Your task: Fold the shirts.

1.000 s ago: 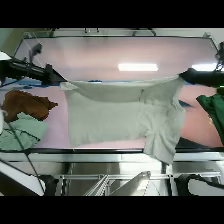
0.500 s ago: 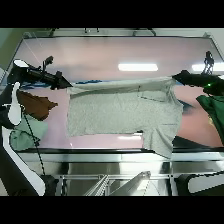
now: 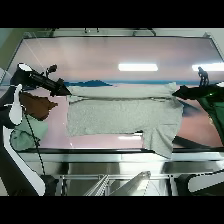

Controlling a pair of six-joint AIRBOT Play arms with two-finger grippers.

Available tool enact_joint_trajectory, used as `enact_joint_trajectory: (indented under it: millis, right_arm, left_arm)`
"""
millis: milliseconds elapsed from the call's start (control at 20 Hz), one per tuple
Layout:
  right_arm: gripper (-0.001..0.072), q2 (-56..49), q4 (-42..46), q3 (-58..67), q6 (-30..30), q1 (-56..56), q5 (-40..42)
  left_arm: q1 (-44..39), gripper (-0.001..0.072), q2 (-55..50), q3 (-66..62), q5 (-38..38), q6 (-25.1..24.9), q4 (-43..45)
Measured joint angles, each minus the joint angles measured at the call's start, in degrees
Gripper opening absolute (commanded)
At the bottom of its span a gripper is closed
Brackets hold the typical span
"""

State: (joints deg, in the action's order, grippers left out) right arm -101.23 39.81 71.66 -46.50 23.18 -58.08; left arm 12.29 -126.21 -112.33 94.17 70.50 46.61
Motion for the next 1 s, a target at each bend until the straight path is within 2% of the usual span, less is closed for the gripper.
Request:
enact_joint_trajectory:
  millis: [50, 100, 150, 200, 250, 300, 450, 650, 750, 1000]
  right_arm:
    - [0.003, -0.28, 0.26, -0.15, -0.11, -0.04, -0.13]
    - [0.0114, -0.46, 0.28, -0.26, -0.24, -0.13, -0.17]
    - [0.0229, -0.55, 0.24, -0.33, -0.42, -0.24, -0.22]
    - [0.025, -0.52, -0.11, -0.35, -0.42, -0.26, -0.66]
    - [0.025, -0.31, -0.48, -0.35, -0.44, -0.22, -1.38]
    - [0.025, 0.24, -0.9, -0.31, -0.46, 0.04, -2.51]
    - [0.0251, 3.56, -0.92, 0.04, -1.18, 2.36, -8.09]
    - [0.0255, 9.92, 6.01, -3.58, -4.7, 8.0, -15.89]
    - [0.0459, 13.38, 8.72, -9.46, -6.01, 11.39, -17.4]
    - [0.0457, 17.62, 10.75, -24.26, -6.88, 16.63, -15.47]
  left_arm:
    - [-0.22, 0.0012, 0.0, 0.0, -0.04, 0.02, 0.5]
    - [-0.5, 0.0012, 0.0, 0.0, -0.04, 0.0, 0.76]
    - [-0.85, 0.0013, 0.0, -0.02, -0.04, 0.0, 0.96]
    - [-1.14, 0.0035, 0.0, -0.02, 0.11, 0.02, 1.05]
    - [-1.38, 0.0207, 0.02, -0.22, 0.7, 0.0, 1.18]
    - [-1.53, 0.0255, 0.04, -0.66, 1.73, 0.04, 1.22]
    - [-1.07, 0.0255, 0.87, -2.82, 5.46, 1.7, 1.22]
    - [1.57, 0.0255, 7.69, 3.15, 6.93, 2.6, 1.29]
    - [3.32, 0.0255, 13.42, 11.3, 5.9, 1.51, 1.29]
    - [7.85, 0.0255, 26.53, 34.07, 0.9, -2.27, 1.42]
